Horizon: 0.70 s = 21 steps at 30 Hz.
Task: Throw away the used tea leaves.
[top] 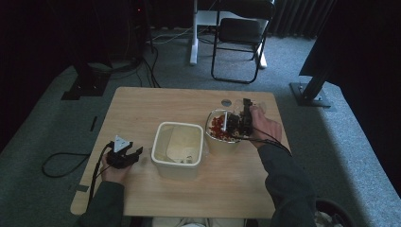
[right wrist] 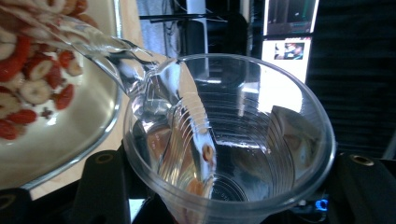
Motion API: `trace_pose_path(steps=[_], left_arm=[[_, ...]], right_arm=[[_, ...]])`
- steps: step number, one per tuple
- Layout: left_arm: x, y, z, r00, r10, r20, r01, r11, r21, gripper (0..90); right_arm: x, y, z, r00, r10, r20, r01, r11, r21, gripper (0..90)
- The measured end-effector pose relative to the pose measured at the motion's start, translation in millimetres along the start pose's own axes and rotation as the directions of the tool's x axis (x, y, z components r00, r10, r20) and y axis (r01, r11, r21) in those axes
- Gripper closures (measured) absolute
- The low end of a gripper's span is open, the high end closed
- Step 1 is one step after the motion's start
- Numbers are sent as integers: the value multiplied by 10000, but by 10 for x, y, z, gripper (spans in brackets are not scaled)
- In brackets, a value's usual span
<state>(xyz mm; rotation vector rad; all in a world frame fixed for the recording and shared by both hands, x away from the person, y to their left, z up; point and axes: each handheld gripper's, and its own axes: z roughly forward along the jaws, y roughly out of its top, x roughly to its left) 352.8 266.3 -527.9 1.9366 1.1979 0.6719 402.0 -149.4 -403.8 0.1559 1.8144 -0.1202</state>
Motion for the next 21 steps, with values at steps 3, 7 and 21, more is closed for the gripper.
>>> trace_pose_path(steps=[3, 7, 21], left_arm=[[1, -1, 0, 10000, -2, 0, 2, 10000, 4, 483], [4, -1, 0, 10000, 8, -3, -8, 10000, -15, 483], [0, 1, 7, 10000, 25, -9, -25, 10000, -7, 483]], right_arm=[[-7, 7, -11, 9992, -378, 164, 378, 9993, -7, 383], [-4, 18, -38, 9963, -753, 410, 756, 9971, -50, 383], [-2, 18, -48, 9892, -1244, 776, 1252, 9921, -62, 384]])
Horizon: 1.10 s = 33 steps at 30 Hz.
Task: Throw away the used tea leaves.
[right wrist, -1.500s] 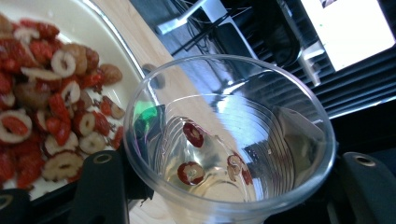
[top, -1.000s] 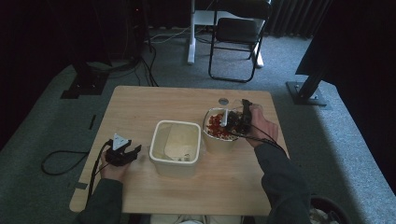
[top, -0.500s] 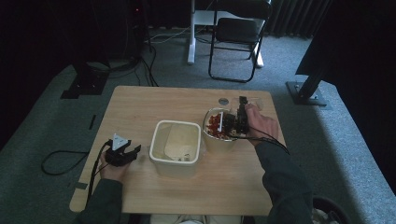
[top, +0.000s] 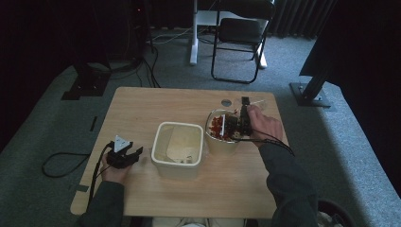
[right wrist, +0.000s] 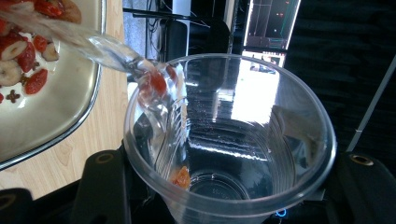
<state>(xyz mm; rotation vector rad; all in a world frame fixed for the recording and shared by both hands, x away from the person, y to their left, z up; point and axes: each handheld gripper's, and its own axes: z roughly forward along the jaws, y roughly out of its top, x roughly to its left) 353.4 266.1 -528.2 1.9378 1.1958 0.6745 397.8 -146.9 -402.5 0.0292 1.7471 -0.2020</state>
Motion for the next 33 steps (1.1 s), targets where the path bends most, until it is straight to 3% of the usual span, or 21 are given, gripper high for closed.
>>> trace_pose_path(steps=[16, 33], left_arm=[[-4, 2, 0, 10000, 37, -5, -37, 10000, 33, 484], [-5, 3, -2, 10000, 38, -12, -38, 10000, 36, 483]], right_arm=[[28, -7, -2, 9997, -203, 111, 205, 9997, -112, 384], [96, -5, 23, 9913, -1234, 466, 1221, 9920, 307, 383]])
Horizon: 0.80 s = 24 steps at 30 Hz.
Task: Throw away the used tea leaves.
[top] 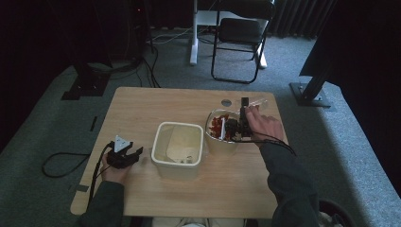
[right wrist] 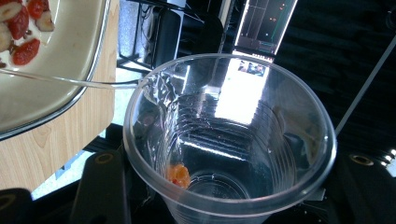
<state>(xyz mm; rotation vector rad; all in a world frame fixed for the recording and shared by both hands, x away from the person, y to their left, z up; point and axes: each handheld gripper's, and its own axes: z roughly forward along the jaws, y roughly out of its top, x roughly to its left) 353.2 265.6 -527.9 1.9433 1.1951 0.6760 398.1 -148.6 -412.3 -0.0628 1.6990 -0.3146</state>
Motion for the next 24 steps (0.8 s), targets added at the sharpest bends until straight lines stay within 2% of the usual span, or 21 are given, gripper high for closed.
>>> trace_pose_path(steps=[19, 24], left_arm=[[1, 0, 4, 10000, 15, -3, -15, 10000, 8, 484], [1, 0, 5, 10000, 25, -8, -25, 10000, 14, 484]], right_arm=[[14, -10, 13, 9998, 204, -87, -205, 9998, -14, 376], [15, -8, 12, 9999, 122, -99, -122, 9999, -57, 375]])
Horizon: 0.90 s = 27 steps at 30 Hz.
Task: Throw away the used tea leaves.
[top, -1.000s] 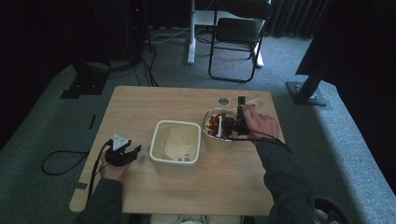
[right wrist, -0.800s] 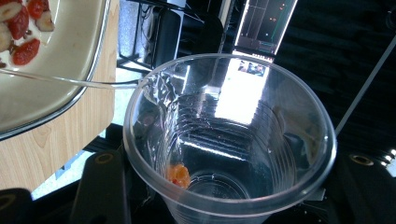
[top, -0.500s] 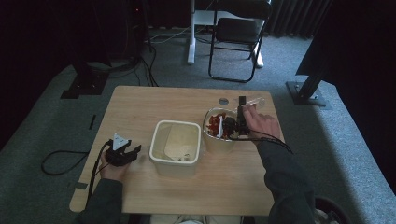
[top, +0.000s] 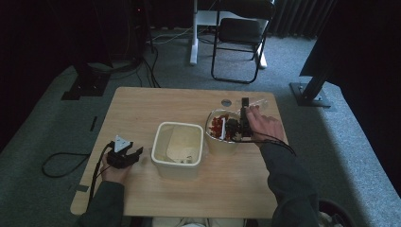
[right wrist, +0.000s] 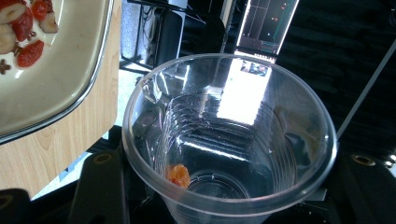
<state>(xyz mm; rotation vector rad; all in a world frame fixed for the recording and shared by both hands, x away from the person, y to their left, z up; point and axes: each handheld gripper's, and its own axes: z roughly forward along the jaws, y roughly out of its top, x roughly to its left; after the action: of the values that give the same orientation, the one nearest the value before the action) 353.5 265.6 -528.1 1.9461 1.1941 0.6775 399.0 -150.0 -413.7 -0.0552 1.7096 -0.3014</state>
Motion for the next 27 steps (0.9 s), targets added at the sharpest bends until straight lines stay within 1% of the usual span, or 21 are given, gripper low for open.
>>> trace_pose_path(steps=[11, 12, 13, 14, 15, 16, 17, 18, 19, 20, 21, 22, 24, 26, 27], left_arm=[[-1, 1, -1, 10000, -3, 1, 3, 10000, -1, 483], [-1, 1, -1, 10000, 1, -1, -1, 10000, 0, 483], [-1, 1, -2, 10000, 8, -4, -8, 10000, 1, 483], [-1, 1, -2, 10000, 8, -4, -8, 10000, 1, 484], [-2, 1, -2, 10000, -11, -1, 11, 10000, -4, 484], [-2, 1, -3, 10000, -16, -1, 16, 10000, -9, 484], [0, 0, -4, 10000, -19, -1, 19, 10000, -10, 484], [2, 0, -4, 10000, -32, 5, 32, 10000, -7, 484], [2, 0, -4, 10000, -32, 5, 32, 10000, -7, 484], [1, -1, -2, 10000, -38, 2, 38, 10000, -8, 483], [1, 0, -1, 10000, -21, 11, 21, 10000, 10, 483], [-1, 0, 0, 10000, -16, 5, 16, 10000, 4, 484], [-3, 0, 0, 10000, 1, 2, -1, 10000, 4, 484], [-4, 0, 1, 10000, -12, 2, 12, 10000, 6, 483], [-4, 0, 1, 10000, -15, 3, 15, 10000, 8, 483]], right_arm=[[13, -1, -2, 10000, -25, 62, 25, 10000, -45, 373], [12, -2, -1, 10000, 29, 44, -29, 10000, -80, 373], [9, -5, -2, 9998, 187, -26, -187, 9998, -121, 371], [-3, -16, 0, 9986, 476, -229, -482, 9985, -243, 370], [-3, -16, 0, 9986, 476, -229, -482, 9985, -243, 370], [-52, -63, 14, 9848, 1532, -819, -1577, 9861, -516, 368], [-69, -84, 16, 9756, 1926, -1054, -1994, 9782, -577, 368], [-91, -114, 21, 9608, 2429, -1338, -2533, 9650, -671, 368], [-91, -114, 21, 9608, 2429, -1338, -2533, 9650, -671, 368], [-136, -179, 27, 9227, 3354, -1901, -3540, 9324, -733, 368], [-136, -179, 27, 9227, 3354, -1901, -3540, 9324, -733, 368], [-187, -258, 40, 8673, 4314, -2485, -4620, 8833, -790, 369], [-240, -340, 60, 8016, 5144, -3047, -5570, 8277, -680, 369], [-293, -429, 82, 7317, 5777, -3618, -6376, 7677, -637, 371], [-293, -429, 82, 7317, 5777, -3618, -6376, 7677, -637, 371]])
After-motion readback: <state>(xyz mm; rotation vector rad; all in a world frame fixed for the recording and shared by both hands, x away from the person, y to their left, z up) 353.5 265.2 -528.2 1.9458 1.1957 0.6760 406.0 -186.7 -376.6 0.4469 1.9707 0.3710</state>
